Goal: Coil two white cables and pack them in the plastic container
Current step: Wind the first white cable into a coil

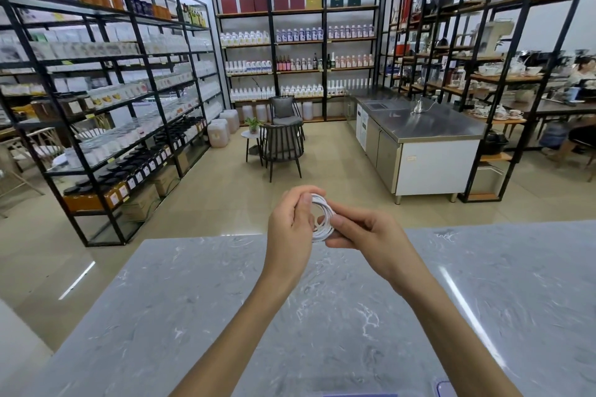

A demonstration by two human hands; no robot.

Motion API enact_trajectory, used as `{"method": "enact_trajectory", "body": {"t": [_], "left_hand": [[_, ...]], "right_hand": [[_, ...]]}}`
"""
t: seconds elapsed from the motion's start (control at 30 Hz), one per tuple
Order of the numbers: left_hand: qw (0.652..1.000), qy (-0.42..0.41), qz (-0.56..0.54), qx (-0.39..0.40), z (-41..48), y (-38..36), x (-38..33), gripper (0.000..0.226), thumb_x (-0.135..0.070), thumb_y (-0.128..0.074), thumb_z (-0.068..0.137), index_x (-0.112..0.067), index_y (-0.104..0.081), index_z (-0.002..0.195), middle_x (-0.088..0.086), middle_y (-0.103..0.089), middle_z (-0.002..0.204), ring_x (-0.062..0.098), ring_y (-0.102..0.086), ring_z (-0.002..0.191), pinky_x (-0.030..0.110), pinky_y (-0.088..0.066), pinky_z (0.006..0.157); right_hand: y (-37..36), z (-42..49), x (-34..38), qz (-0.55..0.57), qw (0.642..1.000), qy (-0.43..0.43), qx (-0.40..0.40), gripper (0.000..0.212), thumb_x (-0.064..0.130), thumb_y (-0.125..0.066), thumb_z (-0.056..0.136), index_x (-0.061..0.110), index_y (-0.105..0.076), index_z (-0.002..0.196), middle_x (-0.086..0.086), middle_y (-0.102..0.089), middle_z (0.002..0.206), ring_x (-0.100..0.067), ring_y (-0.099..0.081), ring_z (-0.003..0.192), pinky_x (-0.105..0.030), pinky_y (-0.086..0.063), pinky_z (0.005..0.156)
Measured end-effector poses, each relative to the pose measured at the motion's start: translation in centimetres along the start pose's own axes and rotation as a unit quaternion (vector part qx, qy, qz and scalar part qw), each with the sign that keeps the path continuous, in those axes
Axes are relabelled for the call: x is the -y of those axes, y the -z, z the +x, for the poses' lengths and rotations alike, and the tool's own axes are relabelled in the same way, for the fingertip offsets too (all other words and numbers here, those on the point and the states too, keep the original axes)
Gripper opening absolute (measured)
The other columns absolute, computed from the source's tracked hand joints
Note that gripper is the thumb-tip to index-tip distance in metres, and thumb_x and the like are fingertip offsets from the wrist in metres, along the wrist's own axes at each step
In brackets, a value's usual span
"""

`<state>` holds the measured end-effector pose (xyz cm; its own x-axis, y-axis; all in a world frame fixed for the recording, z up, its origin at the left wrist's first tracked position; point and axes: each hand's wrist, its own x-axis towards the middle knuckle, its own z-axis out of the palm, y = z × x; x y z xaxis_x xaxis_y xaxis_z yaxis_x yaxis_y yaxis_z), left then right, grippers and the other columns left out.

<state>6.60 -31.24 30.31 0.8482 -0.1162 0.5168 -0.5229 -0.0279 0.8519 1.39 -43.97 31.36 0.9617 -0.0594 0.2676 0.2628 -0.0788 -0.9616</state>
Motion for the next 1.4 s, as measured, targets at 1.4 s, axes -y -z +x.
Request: {"method": "enact_trajectory", "body": {"t": [1.4], "left_hand": [[0.992,-0.007,0.096,0.076,-0.8,-0.3,0.6,0.027,-0.027,-0.031,0.103,-0.024,-0.057,0.101,-0.002,-0.062,0.099,0.016,-0.059,0.096,0.031,-0.047,0.084]], "right_hand": [[0.2,-1.1,-2.5,0.432,0.891,-0.137,0.035,0.044,-0.007,-0.045,0.087,-0.003,-0.059,0.128,-0.024,-0.062,0.129,-0.031,-0.062,0.121,-0.037,-0.052,0.100]]}}
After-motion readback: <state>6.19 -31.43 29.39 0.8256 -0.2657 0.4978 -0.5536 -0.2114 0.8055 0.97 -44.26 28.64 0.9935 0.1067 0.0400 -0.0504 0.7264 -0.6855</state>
